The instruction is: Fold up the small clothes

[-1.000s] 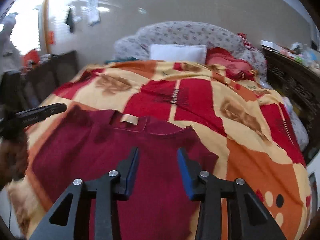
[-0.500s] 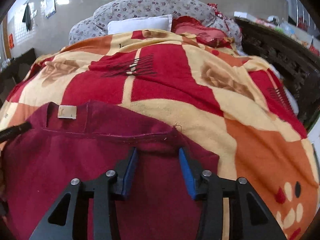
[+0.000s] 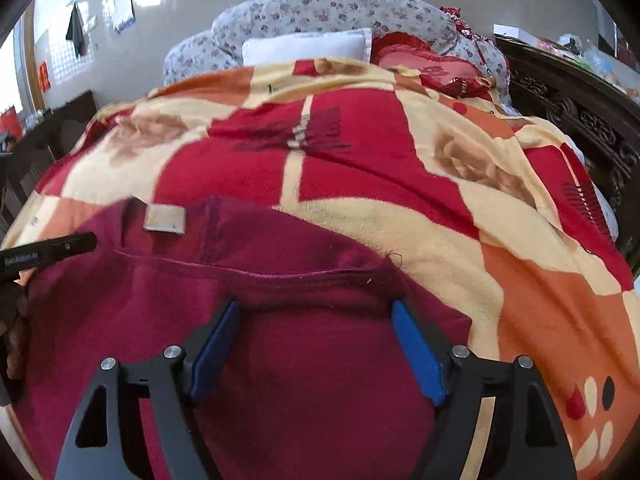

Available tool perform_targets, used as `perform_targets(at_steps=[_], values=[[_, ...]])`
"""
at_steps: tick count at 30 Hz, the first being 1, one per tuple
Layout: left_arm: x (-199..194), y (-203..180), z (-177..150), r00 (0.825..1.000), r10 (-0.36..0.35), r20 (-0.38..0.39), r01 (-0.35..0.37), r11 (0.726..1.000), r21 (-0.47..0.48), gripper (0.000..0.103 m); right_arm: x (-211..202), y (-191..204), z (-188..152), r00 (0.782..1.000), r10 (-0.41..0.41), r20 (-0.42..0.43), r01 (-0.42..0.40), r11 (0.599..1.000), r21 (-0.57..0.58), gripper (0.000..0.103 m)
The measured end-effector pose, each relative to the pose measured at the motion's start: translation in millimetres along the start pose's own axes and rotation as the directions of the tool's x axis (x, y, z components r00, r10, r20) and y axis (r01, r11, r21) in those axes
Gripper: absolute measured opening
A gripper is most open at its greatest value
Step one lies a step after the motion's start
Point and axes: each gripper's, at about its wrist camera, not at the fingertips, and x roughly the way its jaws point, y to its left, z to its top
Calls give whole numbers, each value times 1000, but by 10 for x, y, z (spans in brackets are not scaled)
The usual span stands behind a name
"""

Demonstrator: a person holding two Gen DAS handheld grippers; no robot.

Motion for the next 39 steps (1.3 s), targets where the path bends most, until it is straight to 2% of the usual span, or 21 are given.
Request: perform_targets(at_steps=[3,5,7,9,13,16,17,18,20,22,23,25,28,33,34,35,36,38,39], values=[[-588,213,-72,995,-9,95,9,1000,-3,87,-609,208,-43,994,-29,101,36,997,-73,82],[-865,391,-267,996,-12,92,12,1000,-9,87,-900,345,-174,992,-7,125,20,994,-107,94],[-1009,538,-519,998,-33,56,34,999,-25,87,-1082,463,-374,993,1,118,14,992,-125,96],[-1152,672,-905,997,-73,27,74,996,-51,87,-1179,569,-623,994,-4,112,20,989,-146,96],[-1242,761,-1628,990,-142,-25,138,984,-110,87,-1185,733,-1115,986,-53,160,80,982,-169,96],[-1192,732,-1929,976,-213,-51,202,965,-168,87,-1091,800,-1287,980,-82,180,118,973,-201,96],[-1216,673,-1981,975,-220,-21,214,965,-153,88,-1074,837,-1316,977,-106,185,144,967,-211,96],[-1221,609,-2002,970,-244,0,242,961,-133,88,-1080,863,-1330,974,-114,196,157,962,-221,96],[-1130,563,-2012,940,-340,-8,333,927,-171,88,-1107,894,-1351,968,-111,225,164,958,-234,96],[-1102,559,-2013,929,-370,26,368,911,-187,90,-1117,886,-1374,965,-111,239,167,959,-229,98],[-1046,575,-1994,911,-411,41,411,890,-199,90,-1117,877,-1377,965,-105,242,161,961,-224,99],[-994,627,-1947,900,-429,77,434,866,-249,90,-1121,851,-1368,964,-106,245,160,965,-209,99],[-909,693,-1866,870,-479,117,490,813,-315,91,-1097,814,-1360,966,-109,233,156,969,-191,99],[-881,873,-1795,835,-514,198,543,709,-450,91,-1104,782,-1370,965,-113,235,155,974,-169,99],[-894,845,-1803,824,-531,196,557,702,-444,91,-1109,789,-1373,965,-113,239,156,973,-171,99],[-899,745,-1817,798,-578,172,592,696,-406,91,-1111,790,-1378,964,-113,240,157,972,-173,99],[-887,681,-1799,794,-591,146,596,707,-381,91,-1112,801,-1381,963,-116,242,162,971,-177,99],[-867,658,-1755,824,-553,123,558,755,-345,91,-1111,813,-1387,963,-116,242,163,969,-184,99],[-846,730,-1729,829,-541,140,550,746,-376,90,-1107,812,-1386,964,-116,241,163,969,-185,99]])
